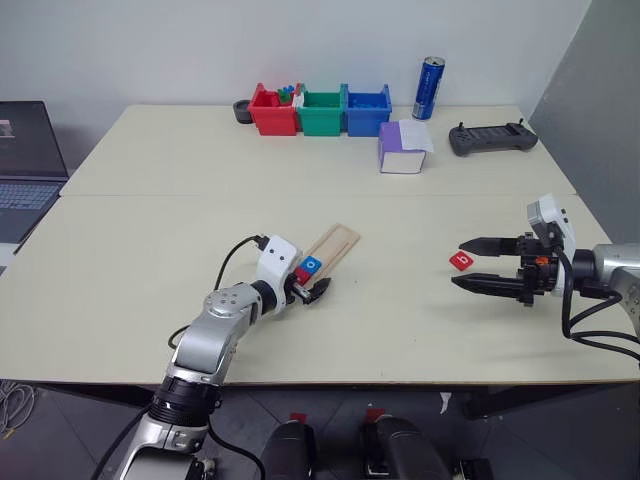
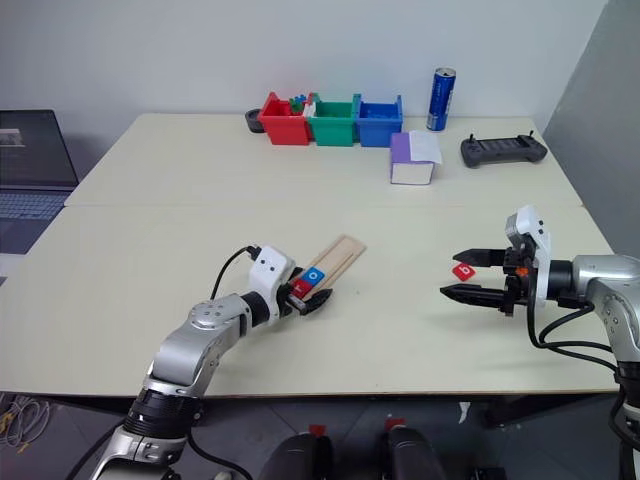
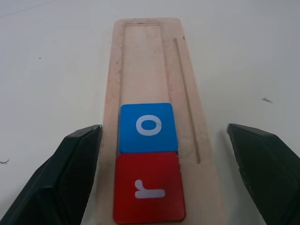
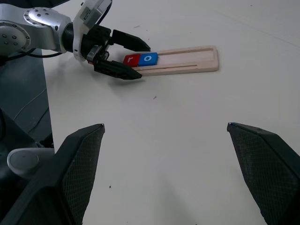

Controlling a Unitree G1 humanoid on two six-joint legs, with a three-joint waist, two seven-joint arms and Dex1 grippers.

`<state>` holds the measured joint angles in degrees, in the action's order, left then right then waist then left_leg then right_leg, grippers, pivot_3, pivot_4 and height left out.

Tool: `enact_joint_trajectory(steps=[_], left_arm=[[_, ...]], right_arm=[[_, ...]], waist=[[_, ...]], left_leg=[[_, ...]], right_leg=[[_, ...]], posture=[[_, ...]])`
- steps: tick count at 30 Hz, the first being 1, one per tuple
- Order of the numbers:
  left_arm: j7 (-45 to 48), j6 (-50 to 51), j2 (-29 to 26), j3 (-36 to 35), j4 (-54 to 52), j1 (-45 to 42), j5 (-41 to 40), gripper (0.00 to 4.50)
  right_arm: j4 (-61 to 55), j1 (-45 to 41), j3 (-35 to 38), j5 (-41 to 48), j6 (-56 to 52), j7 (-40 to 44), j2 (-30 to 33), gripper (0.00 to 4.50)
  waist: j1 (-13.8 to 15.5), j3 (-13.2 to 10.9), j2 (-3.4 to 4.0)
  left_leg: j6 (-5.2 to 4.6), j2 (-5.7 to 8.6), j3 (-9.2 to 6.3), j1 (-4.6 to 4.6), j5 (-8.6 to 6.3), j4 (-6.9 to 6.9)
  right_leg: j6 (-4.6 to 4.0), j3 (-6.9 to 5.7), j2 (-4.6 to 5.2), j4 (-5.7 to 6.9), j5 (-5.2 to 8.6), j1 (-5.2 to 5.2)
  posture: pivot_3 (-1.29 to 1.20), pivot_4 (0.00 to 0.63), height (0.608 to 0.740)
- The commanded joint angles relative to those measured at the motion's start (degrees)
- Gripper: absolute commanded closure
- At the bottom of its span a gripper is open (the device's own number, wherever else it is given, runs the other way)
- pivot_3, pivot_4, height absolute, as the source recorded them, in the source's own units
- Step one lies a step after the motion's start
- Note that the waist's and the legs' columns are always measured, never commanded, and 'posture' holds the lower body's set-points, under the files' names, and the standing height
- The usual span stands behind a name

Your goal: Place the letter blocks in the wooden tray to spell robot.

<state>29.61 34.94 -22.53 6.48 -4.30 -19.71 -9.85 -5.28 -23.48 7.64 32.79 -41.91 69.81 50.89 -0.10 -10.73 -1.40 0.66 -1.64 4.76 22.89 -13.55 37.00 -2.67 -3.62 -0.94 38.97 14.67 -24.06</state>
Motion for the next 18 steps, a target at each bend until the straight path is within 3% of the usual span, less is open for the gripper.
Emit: enact_joint_trajectory(steps=[1, 17, 18], left_arm=[[-0.1, 0.2, -1.0, -1.1, -1.9, 0.0, 0.4, 0.00], [1.3, -0.2, 0.1, 1.8, 1.0, 0.6, 0.8, 0.00], [1.6, -0.4, 0.1, 1.8, 1.4, 0.6, 0.7, 0.38]], right_arm=[[-1.0, -0.1, 0.0, 0.7, 0.5, -0.2, 0.0, 0.05], [-1.1, -0.4, -0.2, 0.5, 0.6, -0.5, 0.7, 0.05], [-1.1, -0.4, -0.2, 0.5, 0.5, -0.6, 0.6, 0.00]], waist=[[0.0, 0.0, 0.00], [0.1, 0.0, 0.00], [0.1, 0.0, 0.00]], left_leg=[[0.00, 0.00, 0.00, 0.01, 0.00, 0.00], [-0.01, 0.02, -0.01, 0.01, 0.00, 0.00], [0.00, 0.02, -0.01, 0.00, 0.00, 0.00]], right_leg=[[0.00, 0.00, 0.00, 0.00, 0.00, 0.00], [0.00, 0.00, 0.01, -0.02, 0.00, 0.01], [0.00, 0.00, 0.01, -0.02, 0.00, 0.02]], posture=[[0.00, 0.150, 0.740], [0.00, 0.150, 0.740], [0.00, 0.150, 0.740]])
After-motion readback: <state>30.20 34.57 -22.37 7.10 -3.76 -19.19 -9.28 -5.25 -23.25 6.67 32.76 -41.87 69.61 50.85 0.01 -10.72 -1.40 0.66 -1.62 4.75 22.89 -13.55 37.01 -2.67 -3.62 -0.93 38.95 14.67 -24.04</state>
